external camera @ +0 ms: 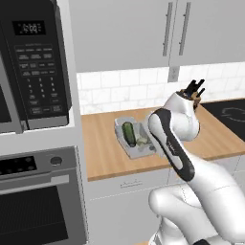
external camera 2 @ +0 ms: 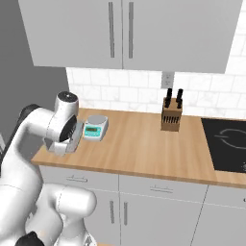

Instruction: Take the meat container that has the shrimp and place it on the second highest rack of the freezer. Then take the vegetable container that has the mushroom and cucumber and place it on the highest rack of the freezer.

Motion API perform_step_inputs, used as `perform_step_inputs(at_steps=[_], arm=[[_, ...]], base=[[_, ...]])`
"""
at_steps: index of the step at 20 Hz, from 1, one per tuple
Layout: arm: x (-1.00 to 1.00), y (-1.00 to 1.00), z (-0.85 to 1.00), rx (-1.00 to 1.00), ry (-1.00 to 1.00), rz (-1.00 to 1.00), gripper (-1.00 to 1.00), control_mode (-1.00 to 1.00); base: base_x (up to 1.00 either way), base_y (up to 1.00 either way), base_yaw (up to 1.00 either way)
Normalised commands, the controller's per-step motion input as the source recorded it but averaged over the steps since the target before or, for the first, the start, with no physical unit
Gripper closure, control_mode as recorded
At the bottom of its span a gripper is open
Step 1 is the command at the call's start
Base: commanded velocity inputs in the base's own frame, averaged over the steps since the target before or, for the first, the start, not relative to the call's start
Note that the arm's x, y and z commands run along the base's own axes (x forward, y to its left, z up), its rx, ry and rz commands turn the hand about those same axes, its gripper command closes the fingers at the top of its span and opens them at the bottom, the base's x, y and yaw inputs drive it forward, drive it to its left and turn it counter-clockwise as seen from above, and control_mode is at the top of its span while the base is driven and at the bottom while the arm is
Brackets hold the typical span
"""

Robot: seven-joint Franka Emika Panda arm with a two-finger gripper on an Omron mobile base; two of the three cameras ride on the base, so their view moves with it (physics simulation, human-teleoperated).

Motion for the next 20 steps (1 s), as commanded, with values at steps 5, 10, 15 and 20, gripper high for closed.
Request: perform_step_inputs(at_steps=[5, 10, 15, 20], arm=[[-0.72, -0.72, 0.33, -0.02, -0.06, -0.30, 1.00, -1.00], [-0.40, -0.45, 0.59, 0.00, -0.10, -0.25, 1.00, -1.00], [-0.34, -0.12, 0.80, -0.01, -0.04, -0.15, 1.00, -1.00], [-0.44, 0.00, 0.34, -0.01, -0.03, 0.00, 1.00, 1.00]], base=[[0.00, 0.00, 0.00], [0.00, 0.00, 0.00], [0.00, 0.00, 0.00], [-0.20, -0.03, 0.03]])
